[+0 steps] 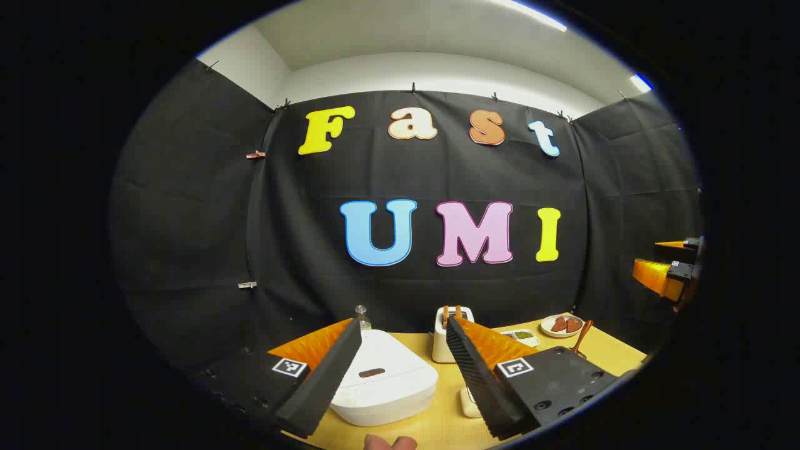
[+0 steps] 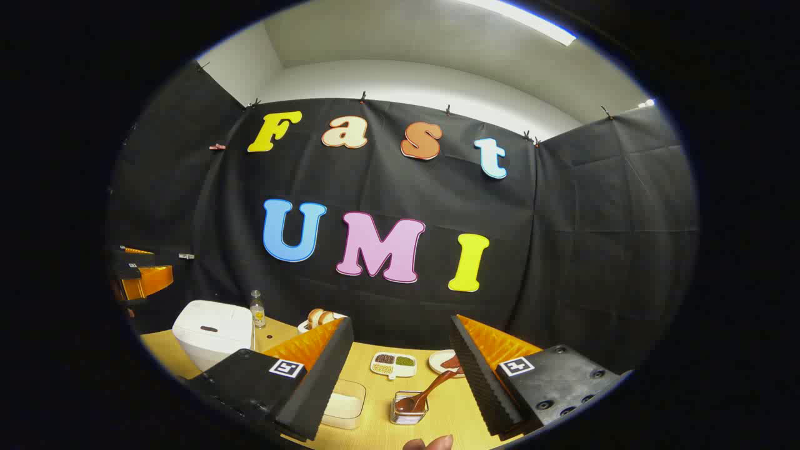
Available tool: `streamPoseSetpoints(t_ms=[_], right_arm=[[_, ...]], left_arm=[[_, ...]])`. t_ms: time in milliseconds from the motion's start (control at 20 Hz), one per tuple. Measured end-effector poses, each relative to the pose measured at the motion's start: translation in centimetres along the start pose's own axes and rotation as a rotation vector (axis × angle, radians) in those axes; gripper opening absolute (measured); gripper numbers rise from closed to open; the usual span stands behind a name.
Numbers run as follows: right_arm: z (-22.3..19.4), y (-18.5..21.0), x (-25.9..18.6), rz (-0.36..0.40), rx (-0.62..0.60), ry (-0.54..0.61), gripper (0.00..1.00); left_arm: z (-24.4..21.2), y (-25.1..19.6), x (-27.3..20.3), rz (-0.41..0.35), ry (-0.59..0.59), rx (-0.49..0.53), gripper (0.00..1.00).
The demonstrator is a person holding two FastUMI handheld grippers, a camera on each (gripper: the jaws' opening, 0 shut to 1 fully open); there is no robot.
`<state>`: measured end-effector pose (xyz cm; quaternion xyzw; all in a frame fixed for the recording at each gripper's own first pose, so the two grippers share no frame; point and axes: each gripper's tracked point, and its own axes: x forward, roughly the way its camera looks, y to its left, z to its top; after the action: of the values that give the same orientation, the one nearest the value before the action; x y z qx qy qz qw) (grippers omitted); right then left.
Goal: Close the left gripper, press the button to open the rice cooker; take a wooden spoon from the chopstick holder with the right hand, scoop a spoonful of rice and pour it into the rice cooker, then put the wooden spoon back into the chopstick holder.
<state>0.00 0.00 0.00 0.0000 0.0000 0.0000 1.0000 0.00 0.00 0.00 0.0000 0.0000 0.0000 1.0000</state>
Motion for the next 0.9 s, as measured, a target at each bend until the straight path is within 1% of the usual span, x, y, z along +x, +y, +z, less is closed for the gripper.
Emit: streamPoseSetpoints(t_ms=[350,900], right_arm=[[0.35,0.33,-0.04,-0.001,-0.012,-0.007,0.97],[-0.27,-0.27,-0.45,-0.020,-0.019,0.004,0.97]], left_arm=[[-0.23,0.58,0.18,0.008,0.005,-0.012,0.94],[-0.79,0.77,0.18,0.014,0.012,-0.033,0.94]])
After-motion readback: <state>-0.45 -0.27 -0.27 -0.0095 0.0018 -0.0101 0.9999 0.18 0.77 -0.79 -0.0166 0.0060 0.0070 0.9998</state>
